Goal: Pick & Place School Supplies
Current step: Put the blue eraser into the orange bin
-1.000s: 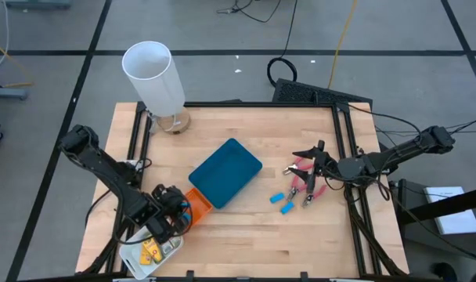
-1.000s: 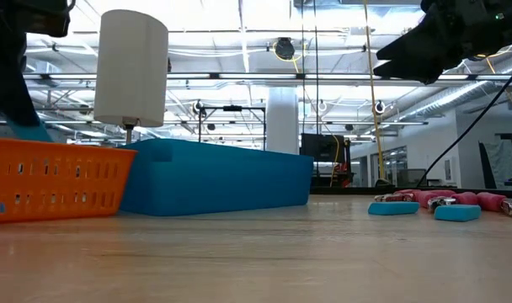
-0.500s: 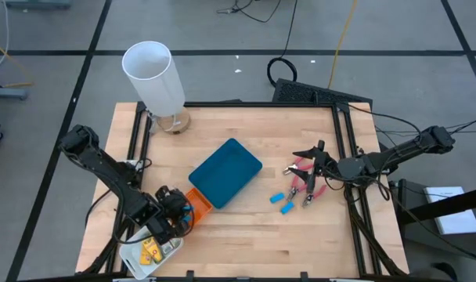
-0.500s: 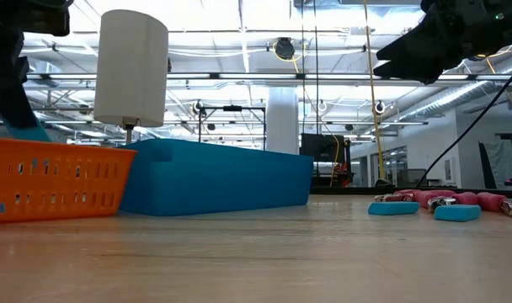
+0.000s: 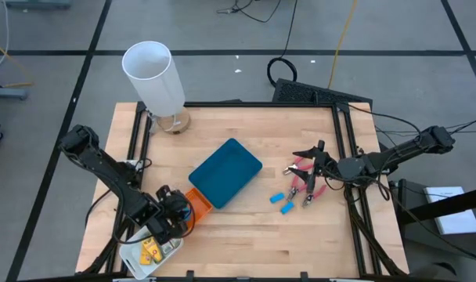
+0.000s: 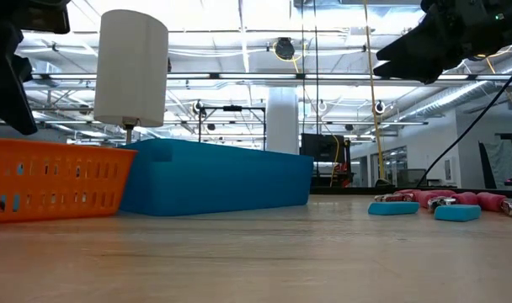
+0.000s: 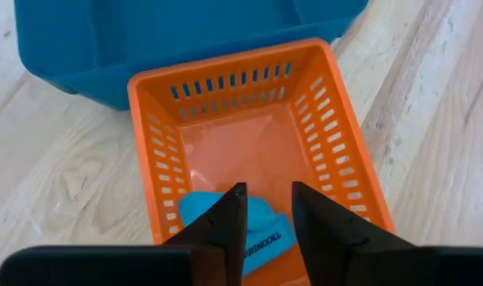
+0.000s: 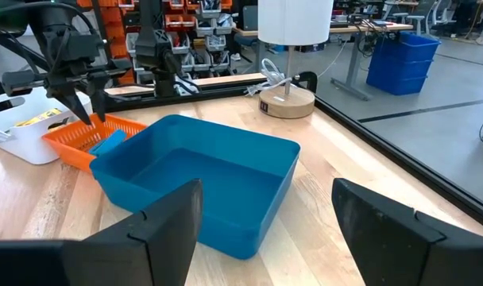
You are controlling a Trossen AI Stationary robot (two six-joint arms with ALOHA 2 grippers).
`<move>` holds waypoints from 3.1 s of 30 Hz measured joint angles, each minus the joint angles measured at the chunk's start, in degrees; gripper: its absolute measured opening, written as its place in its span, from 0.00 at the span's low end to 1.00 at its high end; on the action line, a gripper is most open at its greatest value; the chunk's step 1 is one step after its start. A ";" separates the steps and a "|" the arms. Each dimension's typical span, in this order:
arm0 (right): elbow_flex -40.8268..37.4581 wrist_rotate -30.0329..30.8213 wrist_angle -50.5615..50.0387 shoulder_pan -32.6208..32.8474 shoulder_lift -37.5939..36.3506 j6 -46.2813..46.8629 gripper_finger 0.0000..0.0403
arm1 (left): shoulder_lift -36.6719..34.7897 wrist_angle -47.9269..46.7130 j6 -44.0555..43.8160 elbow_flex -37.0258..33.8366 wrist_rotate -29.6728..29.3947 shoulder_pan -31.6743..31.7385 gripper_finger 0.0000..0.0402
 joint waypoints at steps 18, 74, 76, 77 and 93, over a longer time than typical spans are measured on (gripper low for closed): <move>0.00 -11.74 5.59 0.10 7.81 -1.12 0.67 | -1.59 9.80 17.23 3.36 -2.47 3.65 0.28; 0.00 -18.21 1.75 14.43 39.35 13.62 0.67 | 0.85 32.65 45.94 6.10 -0.81 27.19 0.28; 0.00 -18.09 2.17 14.41 40.17 13.77 0.67 | 0.86 32.76 45.94 6.10 -0.81 27.19 0.28; 0.00 -18.09 2.36 14.41 40.51 13.80 0.67 | 0.87 32.76 45.94 6.10 -0.81 27.19 0.28; 0.07 -18.14 2.21 14.40 40.98 15.15 0.48 | 0.85 32.87 45.96 6.10 -0.83 27.19 0.28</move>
